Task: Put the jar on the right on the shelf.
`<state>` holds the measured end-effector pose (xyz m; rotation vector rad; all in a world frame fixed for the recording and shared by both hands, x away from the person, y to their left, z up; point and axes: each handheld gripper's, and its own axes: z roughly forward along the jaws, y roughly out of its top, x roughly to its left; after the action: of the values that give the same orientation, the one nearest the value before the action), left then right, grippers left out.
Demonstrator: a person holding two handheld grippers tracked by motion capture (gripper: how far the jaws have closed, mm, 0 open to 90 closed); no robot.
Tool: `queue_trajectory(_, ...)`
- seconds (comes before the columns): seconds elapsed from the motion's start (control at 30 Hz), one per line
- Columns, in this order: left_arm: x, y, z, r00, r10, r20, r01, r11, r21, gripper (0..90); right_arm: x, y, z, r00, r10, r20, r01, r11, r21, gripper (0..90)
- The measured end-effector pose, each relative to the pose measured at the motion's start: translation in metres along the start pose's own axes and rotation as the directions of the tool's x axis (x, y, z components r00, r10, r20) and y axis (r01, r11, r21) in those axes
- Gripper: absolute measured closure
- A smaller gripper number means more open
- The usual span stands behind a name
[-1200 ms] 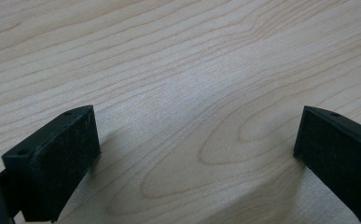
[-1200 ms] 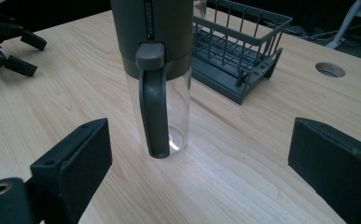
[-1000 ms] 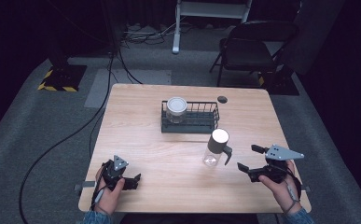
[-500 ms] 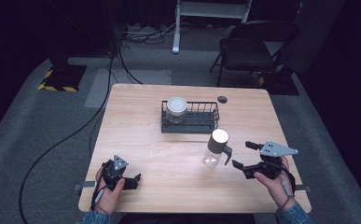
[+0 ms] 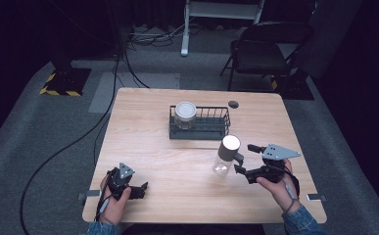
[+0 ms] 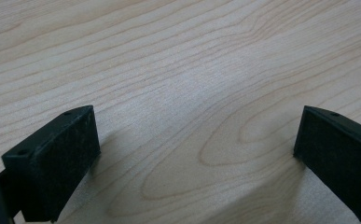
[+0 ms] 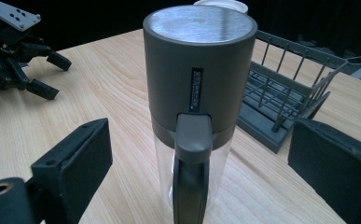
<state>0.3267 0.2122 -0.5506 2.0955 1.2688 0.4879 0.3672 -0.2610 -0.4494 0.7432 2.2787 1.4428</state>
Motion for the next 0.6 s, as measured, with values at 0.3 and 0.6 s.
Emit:
queue_trajectory(0.3,0.0,0.0,0.0,1.0,0.0,0.0,0.0,1.0,0.0,0.1,-0.001,0.001,0.016,0.9998,0.006,-0.019,-0.006,1.0,-0.001,6.5)
queue_trajectory(0.6,0.0,0.0,0.0,1.0,0.0,0.0,0.0,1.0,0.0,0.1,-0.002,0.0,0.03,0.9997,0.005,-0.024,-0.004,1.0,0.019,7.0)
